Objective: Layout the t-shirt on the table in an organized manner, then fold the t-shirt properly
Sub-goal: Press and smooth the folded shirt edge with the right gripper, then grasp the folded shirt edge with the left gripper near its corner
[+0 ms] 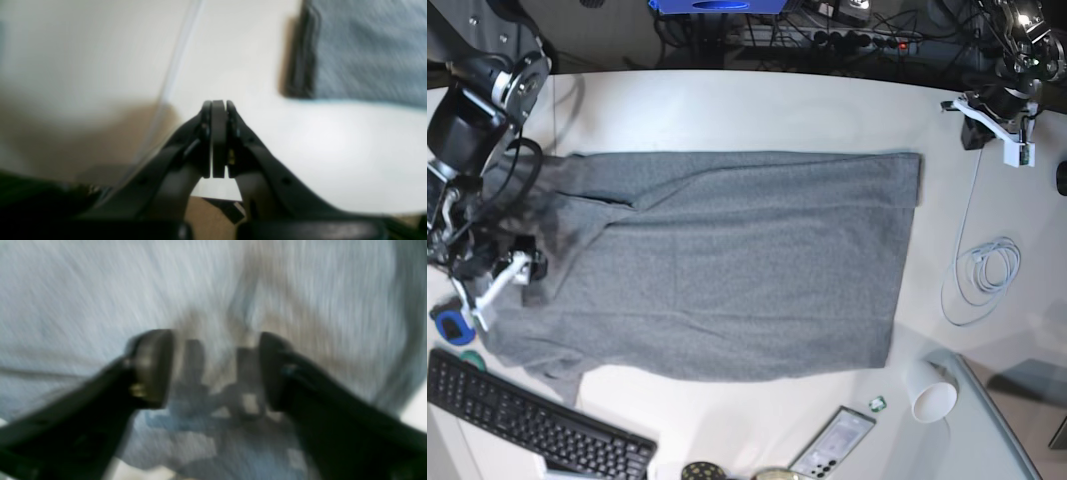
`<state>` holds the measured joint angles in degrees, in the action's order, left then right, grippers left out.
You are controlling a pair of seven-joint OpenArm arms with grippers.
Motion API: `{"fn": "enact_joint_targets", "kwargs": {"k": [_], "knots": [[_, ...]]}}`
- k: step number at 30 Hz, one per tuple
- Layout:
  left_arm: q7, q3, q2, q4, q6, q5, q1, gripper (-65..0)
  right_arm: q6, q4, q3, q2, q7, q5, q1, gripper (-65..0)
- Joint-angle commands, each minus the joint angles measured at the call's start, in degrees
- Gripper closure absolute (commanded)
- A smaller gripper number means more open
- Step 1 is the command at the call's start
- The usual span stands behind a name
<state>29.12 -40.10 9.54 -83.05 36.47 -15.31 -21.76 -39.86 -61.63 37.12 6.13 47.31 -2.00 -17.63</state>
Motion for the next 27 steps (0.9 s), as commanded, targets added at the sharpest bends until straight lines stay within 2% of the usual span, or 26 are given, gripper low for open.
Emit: {"fn": "enact_joint_targets", "kwargs": {"k": [1, 2, 8, 14, 15, 18, 20, 25, 27], "knots": [[-1.12, -0.3, -0.09, -1.57, 2.17, -1.0, -0.53, 0.0, -0.14, -4.09, 0.19, 0.86, -1.02, -1.21, -0.35, -48.6], [-1.12, -0.21, -0.62, -2.1, 3.53, -1.0, -0.62, 0.0, -0.14, -7.08, 0.28, 0.68, -0.85, -1.21, 1.06, -50.3], [-1.21, -0.21, -5.72, -4.3, 3.53, -0.91, -1.49, 0.0, -0.14, -23.25, 0.28, -1.43, -1.2, -3.49, 11.69, -50.1], [-1.21, -0.74, -6.51, -1.39, 3.53, -1.0, 1.23, 0.0, -0.14, -25.98, 0.28, -1.25, -1.11, -7.19, 15.65, -50.1], [-1.21, -0.74, -6.42, -0.6, 3.53, -1.0, 2.02, -3.0, -0.14, -25.89, 0.28, -1.16, -1.11, -7.19, 16.0, -50.1], [-1.21, -0.74, -6.51, 1.42, 3.53, -1.0, 2.99, -22.9, -0.14, -25.98, 0.28, -1.08, -1.02, -7.27, 16.35, -50.1], [-1.21, -0.65, -6.95, 1.77, 3.53, -1.08, 3.78, -30.3, -0.14, -25.98, 0.28, -1.08, -0.94, -7.27, 16.35, -50.1], [-1.3, -0.74, -8.44, 1.86, 3.53, -1.17, 4.75, -31.4, -0.14, -25.98, 0.28, -1.08, -0.94, -7.27, 16.35, -50.1], [-1.3, -0.74, -9.23, 3.0, 3.53, -3.11, 5.28, -31.4, -0.14, -25.98, 0.19, -1.08, -0.94, -7.27, 16.35, -50.1]]}}
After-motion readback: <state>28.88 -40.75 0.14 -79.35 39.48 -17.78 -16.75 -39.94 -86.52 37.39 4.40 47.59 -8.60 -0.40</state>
